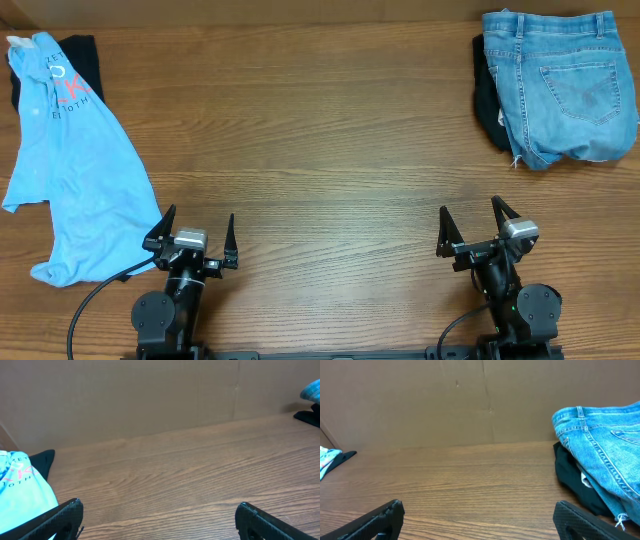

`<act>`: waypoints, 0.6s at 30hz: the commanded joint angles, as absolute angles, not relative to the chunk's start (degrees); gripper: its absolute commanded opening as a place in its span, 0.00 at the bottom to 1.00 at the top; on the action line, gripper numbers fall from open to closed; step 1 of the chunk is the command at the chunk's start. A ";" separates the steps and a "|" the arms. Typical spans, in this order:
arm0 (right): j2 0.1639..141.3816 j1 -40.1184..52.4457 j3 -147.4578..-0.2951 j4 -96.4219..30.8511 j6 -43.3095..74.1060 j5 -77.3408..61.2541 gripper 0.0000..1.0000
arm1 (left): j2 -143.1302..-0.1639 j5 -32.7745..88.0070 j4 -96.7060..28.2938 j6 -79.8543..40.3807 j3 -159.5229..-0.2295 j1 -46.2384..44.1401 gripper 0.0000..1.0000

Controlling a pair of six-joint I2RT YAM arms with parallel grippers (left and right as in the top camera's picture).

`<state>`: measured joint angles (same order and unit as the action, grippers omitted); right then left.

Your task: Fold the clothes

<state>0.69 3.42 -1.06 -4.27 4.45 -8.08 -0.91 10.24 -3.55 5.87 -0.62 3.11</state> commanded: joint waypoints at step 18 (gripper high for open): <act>0.23 3.29 -0.45 -3.99 4.47 -7.77 1.00 | -0.27 10.07 -3.42 4.67 -0.27 3.46 1.00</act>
<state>0.69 3.42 -1.06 -4.25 4.47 -8.08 -0.91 10.24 -3.57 5.87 -0.62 3.11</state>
